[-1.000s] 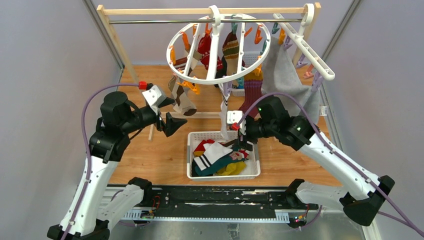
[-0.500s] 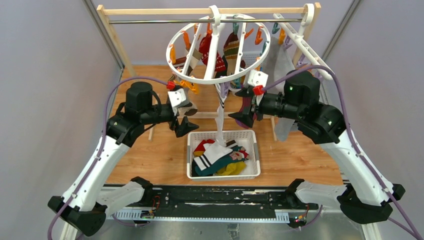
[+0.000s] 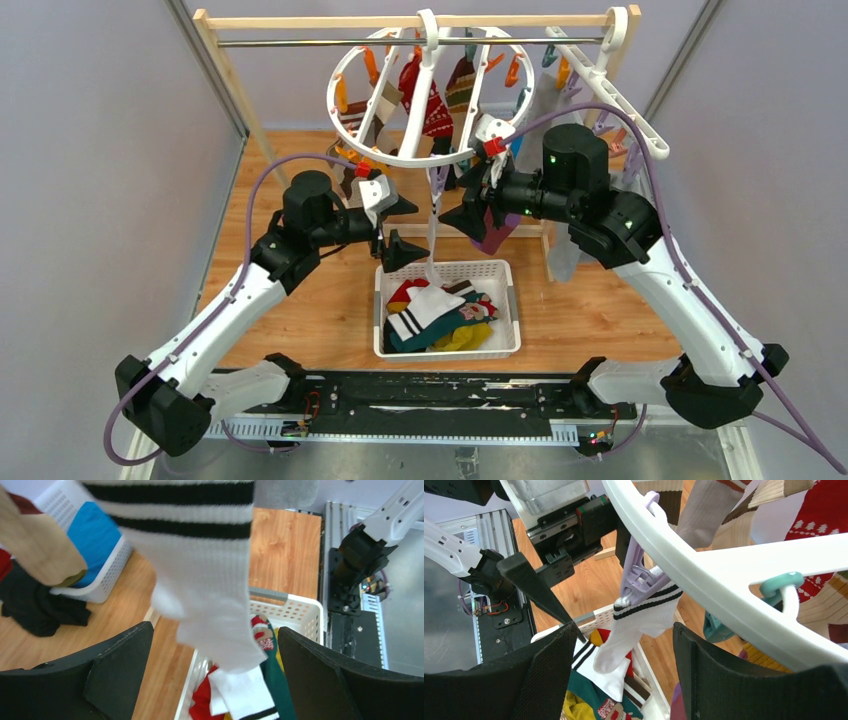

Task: Remove the socks clipped to the hanger

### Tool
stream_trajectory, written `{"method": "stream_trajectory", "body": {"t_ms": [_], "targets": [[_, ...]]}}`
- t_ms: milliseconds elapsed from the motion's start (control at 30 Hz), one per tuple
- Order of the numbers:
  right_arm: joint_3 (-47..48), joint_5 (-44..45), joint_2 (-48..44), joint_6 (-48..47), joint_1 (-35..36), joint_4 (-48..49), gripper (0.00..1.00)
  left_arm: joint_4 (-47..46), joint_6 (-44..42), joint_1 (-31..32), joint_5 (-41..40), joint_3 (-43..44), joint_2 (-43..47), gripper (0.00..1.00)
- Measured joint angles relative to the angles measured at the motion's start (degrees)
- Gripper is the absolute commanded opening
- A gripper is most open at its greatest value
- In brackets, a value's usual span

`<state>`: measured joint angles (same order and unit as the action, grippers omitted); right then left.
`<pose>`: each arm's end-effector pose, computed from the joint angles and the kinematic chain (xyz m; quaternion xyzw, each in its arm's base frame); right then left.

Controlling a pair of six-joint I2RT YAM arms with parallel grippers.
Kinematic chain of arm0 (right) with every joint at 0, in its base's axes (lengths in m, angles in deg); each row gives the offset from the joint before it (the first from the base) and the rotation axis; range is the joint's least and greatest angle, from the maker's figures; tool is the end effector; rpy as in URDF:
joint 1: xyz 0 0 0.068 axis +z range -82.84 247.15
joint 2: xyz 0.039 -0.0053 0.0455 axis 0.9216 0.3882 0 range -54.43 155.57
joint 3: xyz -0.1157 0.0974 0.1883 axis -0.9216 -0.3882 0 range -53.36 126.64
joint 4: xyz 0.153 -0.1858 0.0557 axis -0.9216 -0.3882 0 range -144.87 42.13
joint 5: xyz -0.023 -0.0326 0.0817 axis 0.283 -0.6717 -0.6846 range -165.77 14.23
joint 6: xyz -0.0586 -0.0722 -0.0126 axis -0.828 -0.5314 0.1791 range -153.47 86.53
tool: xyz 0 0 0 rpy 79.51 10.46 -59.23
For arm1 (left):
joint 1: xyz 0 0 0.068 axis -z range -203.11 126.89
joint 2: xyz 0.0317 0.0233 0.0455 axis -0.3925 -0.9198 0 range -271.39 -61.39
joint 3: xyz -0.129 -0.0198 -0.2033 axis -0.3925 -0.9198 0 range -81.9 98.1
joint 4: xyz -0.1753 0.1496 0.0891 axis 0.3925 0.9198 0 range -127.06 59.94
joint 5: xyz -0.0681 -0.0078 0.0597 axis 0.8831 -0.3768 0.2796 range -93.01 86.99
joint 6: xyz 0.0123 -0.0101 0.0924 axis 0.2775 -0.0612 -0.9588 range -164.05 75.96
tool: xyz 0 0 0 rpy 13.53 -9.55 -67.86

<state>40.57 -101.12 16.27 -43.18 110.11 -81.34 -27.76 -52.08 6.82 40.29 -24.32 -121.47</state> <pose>0.1794 0.2166 0.4509 -0.4582 0.6087 0.3402 0.5512 0.2043 -0.1846 0.3365 0.4547 0.6063 -0.3925 0.5212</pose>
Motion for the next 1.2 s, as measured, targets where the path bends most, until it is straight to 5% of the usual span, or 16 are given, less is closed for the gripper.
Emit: {"method": "stream_trajectory", "body": {"t_ms": [600, 933, 1200], "targets": [[2.23, -1.53, 1.55, -0.66, -0.42, -0.68, 0.69, -11.34, 1.11, 4.44, -14.62, -4.68, 1.75, 1.0], [1.86, -4.98, -0.13, -1.05, -4.92, -0.46, 0.69, -10.54, -8.31, 4.44, -10.91, -5.92, 9.25, 1.0], [1.79, -6.1, -0.52, 2.25, -5.29, 1.44, 0.67, -8.68, -9.51, 7.69, -13.09, -4.61, 4.83, 0.98]]}}
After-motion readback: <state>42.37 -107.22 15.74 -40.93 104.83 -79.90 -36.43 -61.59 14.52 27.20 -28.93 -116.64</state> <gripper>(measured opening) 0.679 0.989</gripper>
